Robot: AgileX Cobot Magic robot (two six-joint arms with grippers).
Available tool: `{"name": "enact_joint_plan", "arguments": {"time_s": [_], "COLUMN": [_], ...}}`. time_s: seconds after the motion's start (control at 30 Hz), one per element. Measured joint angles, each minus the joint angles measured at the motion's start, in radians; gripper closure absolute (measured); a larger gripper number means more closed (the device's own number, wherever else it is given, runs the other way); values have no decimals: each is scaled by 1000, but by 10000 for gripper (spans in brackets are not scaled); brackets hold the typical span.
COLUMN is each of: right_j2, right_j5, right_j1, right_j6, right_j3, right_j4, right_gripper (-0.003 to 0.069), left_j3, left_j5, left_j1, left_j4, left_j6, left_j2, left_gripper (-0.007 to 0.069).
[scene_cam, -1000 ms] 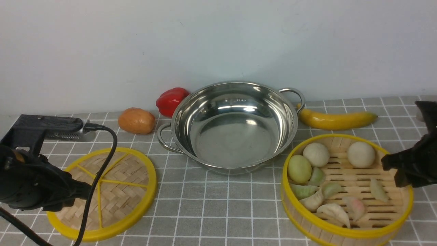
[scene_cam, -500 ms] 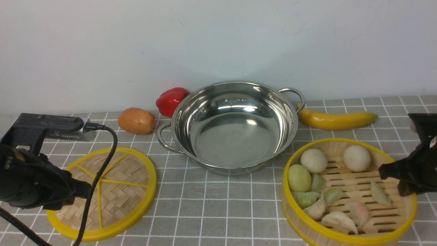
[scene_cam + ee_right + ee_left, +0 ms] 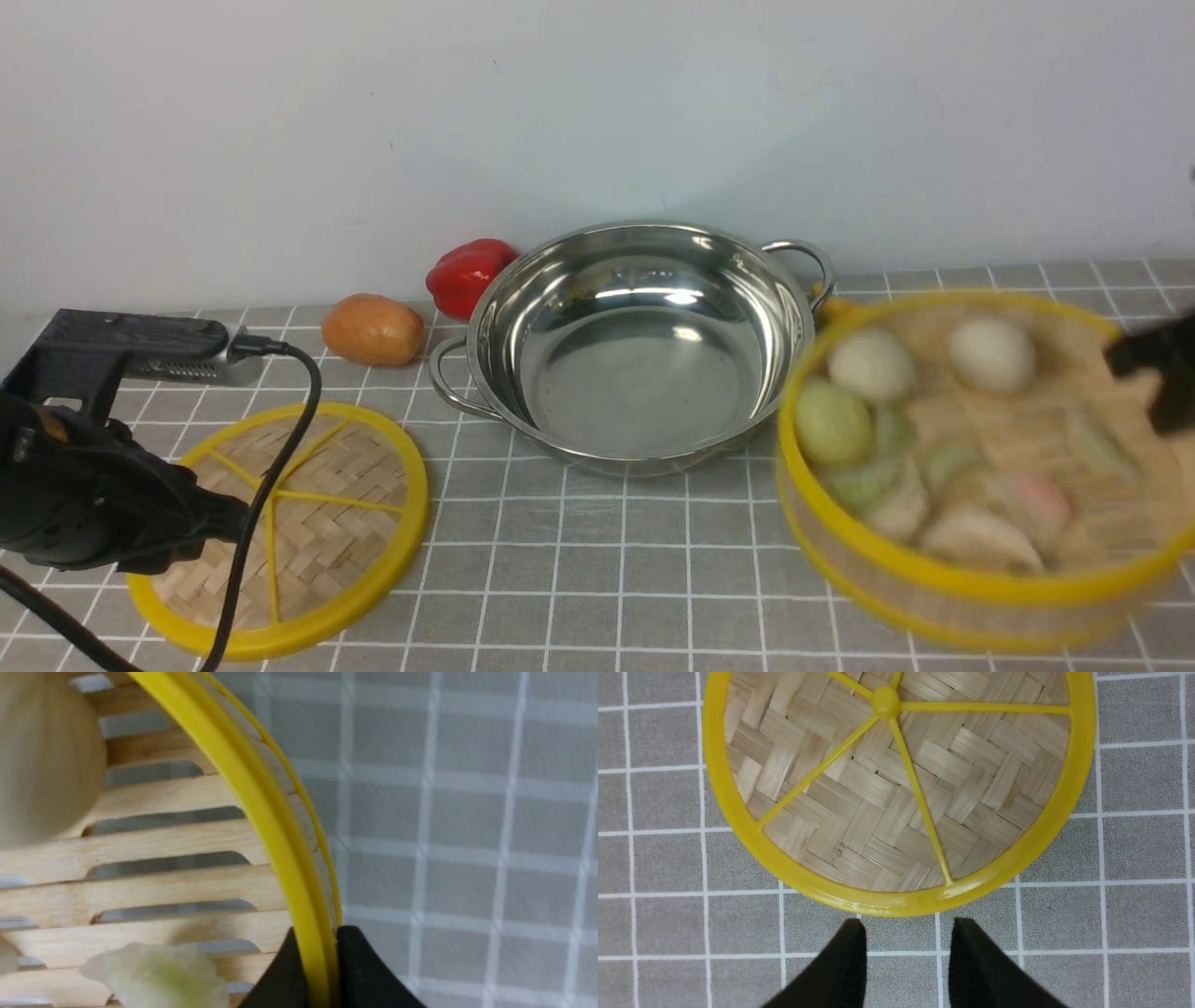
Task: Place the steamer in the pot on the grey tablecloth, and put the lid on the steamer.
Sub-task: 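Place the bamboo steamer basket of food into the steel pot with the right gripper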
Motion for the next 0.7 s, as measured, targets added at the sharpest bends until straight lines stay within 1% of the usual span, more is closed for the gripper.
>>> {"name": "enact_joint_plan", "arguments": {"time_s": [0.03, 0.07, 0.13, 0.2, 0.27, 0.3, 0.37, 0.4, 0.53, 0.6, 0.7], "right_j2": [16, 53, 125, 168, 297, 318, 455, 476, 680, 752, 808], "right_j5": [1, 2, 8, 17, 58, 65, 94, 96, 101, 103, 103], "right_j1": [5, 21, 53, 74, 129, 133, 179, 182, 235, 250, 261], "right_j6": [-11, -18, -18, -12, 16, 17, 47, 49, 74, 92, 111], "right_j3": [-45, -142, -255, -318, -482, -507, -670, -694, -950, -1044, -1111], "right_j4": [34, 82, 114, 120, 121, 121, 119, 119, 115, 109, 97], "right_gripper": [594, 594, 594, 594, 594, 594, 594, 594, 594, 594, 594], "left_j3": [0, 0, 0, -1, 0, 0, 0, 0, 0, 0, 0], "left_j5": [-2, -10, -25, -28, -36, -36, -43, -43, -47, -48, -48], "left_j1": [0, 0, 0, 0, 0, 0, 0, 0, 0, 0, 0], "left_j4": [0, 0, -1, -1, -1, -1, -1, -1, -2, -2, -2], "left_j6": [0, 0, 0, 0, 0, 0, 0, 0, 0, 0, 0], "left_j2": [0, 0, 0, 0, 0, 0, 0, 0, 0, 0, 0], "left_gripper": [382, 382, 382, 382, 382, 382, 382, 382, 382, 382, 382]}}
